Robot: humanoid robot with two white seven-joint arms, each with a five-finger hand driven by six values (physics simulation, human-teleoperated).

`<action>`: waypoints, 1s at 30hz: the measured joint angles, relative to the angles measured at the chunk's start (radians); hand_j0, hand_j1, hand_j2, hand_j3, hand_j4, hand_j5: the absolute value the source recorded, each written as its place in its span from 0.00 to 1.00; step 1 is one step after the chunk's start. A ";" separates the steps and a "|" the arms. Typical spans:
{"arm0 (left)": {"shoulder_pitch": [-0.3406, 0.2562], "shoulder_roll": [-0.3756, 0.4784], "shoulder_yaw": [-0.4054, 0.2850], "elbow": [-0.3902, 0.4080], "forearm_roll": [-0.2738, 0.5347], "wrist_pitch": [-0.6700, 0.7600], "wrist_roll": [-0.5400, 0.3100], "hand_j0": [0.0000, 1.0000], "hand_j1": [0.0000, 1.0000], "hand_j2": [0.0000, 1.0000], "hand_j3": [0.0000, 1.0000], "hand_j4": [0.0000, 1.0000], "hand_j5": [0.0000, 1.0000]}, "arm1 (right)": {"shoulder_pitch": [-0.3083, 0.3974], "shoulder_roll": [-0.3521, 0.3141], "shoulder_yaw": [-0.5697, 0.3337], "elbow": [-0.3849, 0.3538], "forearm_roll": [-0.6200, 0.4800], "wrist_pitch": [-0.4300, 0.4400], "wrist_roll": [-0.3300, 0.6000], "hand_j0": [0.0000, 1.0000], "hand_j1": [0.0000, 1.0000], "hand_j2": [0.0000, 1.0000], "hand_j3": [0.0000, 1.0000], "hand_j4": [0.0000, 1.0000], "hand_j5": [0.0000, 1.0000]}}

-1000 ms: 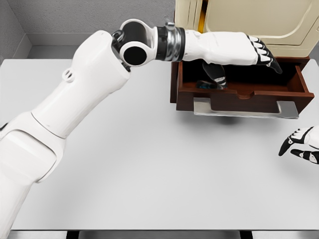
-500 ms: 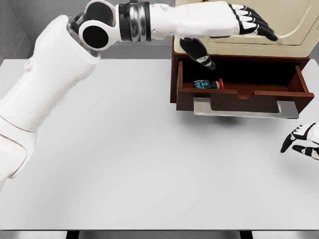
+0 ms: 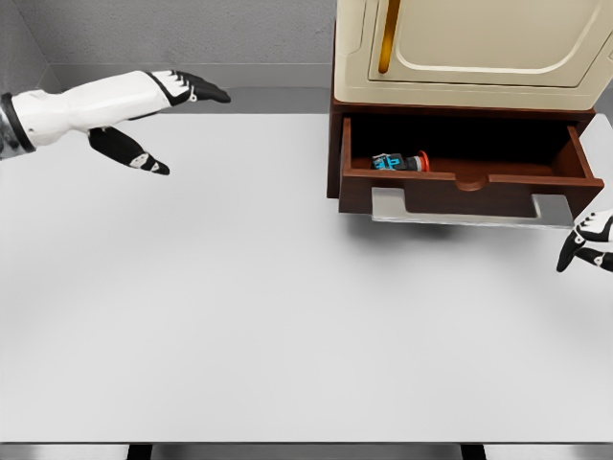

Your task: Put the switch into the drawer with left arm, and close the drawer with right arm

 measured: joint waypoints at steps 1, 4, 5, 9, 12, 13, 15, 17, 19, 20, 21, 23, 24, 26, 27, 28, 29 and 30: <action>0.000 -0.004 -0.004 0.001 -0.008 0.000 0.000 1.00 1.00 1.00 1.00 1.00 1.00 | 0.000 -0.010 0.002 0.000 0.000 0.000 0.000 0.40 0.40 0.40 0.40 0.40 0.40; 0.000 -0.012 -0.017 -0.001 -0.022 0.000 0.001 1.00 1.00 1.00 1.00 1.00 1.00 | -0.002 -0.027 0.010 0.000 -0.001 0.000 0.000 0.41 0.41 0.41 0.41 0.41 0.41; 0.000 -0.014 -0.021 -0.002 -0.025 0.000 0.001 1.00 1.00 1.00 1.00 1.00 1.00 | -0.003 -0.030 0.013 0.000 -0.001 0.000 0.000 0.41 0.41 0.41 0.41 0.41 0.41; 0.000 -0.016 -0.030 -0.002 -0.029 0.000 0.002 1.00 1.00 1.00 1.00 1.00 1.00 | -0.015 -0.036 0.030 0.000 -0.001 0.000 0.000 0.41 0.41 0.41 0.41 0.41 0.41; 0.003 -0.016 -0.033 -0.002 -0.030 0.000 0.002 1.00 1.00 1.00 1.00 1.00 1.00 | -0.063 -0.037 0.053 0.000 -0.002 0.001 0.000 0.41 0.41 0.41 0.41 0.41 0.41; 0.002 -0.016 -0.040 -0.002 -0.030 0.000 0.002 1.00 1.00 1.00 1.00 1.00 1.00 | -0.072 -0.037 0.067 0.000 -0.002 0.001 0.000 0.41 0.41 0.41 0.41 0.41 0.41; 0.003 -0.017 -0.053 0.000 -0.030 0.000 0.002 1.00 1.00 1.00 1.00 1.00 1.00 | -0.074 -0.037 0.088 0.000 -0.001 0.000 0.000 0.41 0.41 0.41 0.41 0.41 0.41; 0.003 -0.017 -0.064 0.001 -0.030 0.000 0.002 1.00 1.00 1.00 1.00 1.00 1.00 | -0.074 -0.037 0.104 0.000 -0.001 0.000 0.000 0.42 0.42 0.42 0.42 0.42 0.42; 0.003 -0.017 -0.079 0.002 -0.030 0.000 0.003 1.00 1.00 1.00 1.00 1.00 1.00 | -0.074 -0.038 0.116 0.000 -0.007 0.005 0.005 0.42 0.42 0.42 0.42 0.42 0.42; 0.003 -0.016 -0.084 0.003 -0.030 0.000 0.003 1.00 1.00 1.00 1.00 1.00 1.00 | -0.074 -0.037 0.122 0.002 -0.003 0.004 0.003 0.42 0.42 0.42 0.42 0.42 0.42; 0.003 -0.016 -0.088 0.004 -0.030 0.000 0.003 1.00 1.00 1.00 1.00 1.00 1.00 | -0.080 -0.037 0.126 0.002 0.000 0.003 0.002 0.43 0.43 0.43 0.43 0.43 0.43; 0.003 -0.015 -0.093 0.005 -0.030 0.000 0.003 1.00 1.00 1.00 1.00 1.00 1.00 | -0.089 -0.036 0.132 0.004 0.004 0.001 0.001 0.43 0.43 0.43 0.43 0.43 0.43; 0.003 -0.014 -0.095 0.006 -0.031 0.000 0.003 1.00 1.00 1.00 1.00 1.00 1.00 | -0.089 -0.036 0.133 0.004 0.005 0.001 0.001 0.43 0.43 0.43 0.43 0.43 0.43; 0.003 -0.014 -0.098 0.008 -0.030 0.000 0.003 1.00 1.00 1.00 1.00 1.00 1.00 | -0.101 -0.036 0.136 0.005 0.007 0.001 0.000 0.44 0.44 0.44 0.44 0.44 0.44; 0.003 -0.014 -0.099 0.009 -0.030 0.000 0.003 1.00 1.00 1.00 1.00 1.00 1.00 | -0.112 -0.036 0.136 0.006 0.007 0.001 0.000 0.44 0.44 0.44 0.44 0.44 0.44; 0.003 -0.013 -0.100 0.010 -0.030 0.000 0.003 1.00 1.00 1.00 1.00 1.00 1.00 | -0.117 -0.036 0.137 0.007 0.007 0.000 0.000 0.44 0.44 0.44 0.44 0.44 0.44; 0.003 -0.013 -0.101 0.011 -0.030 0.000 0.003 1.00 1.00 1.00 1.00 1.00 1.00 | -0.120 -0.036 0.137 0.008 0.007 0.000 0.000 0.44 0.44 0.44 0.44 0.44 0.44; 0.003 -0.013 -0.101 0.011 -0.030 0.000 0.003 1.00 1.00 1.00 1.00 1.00 1.00 | -0.120 -0.036 0.137 0.008 0.008 0.000 0.000 0.44 0.44 0.44 0.44 0.44 0.44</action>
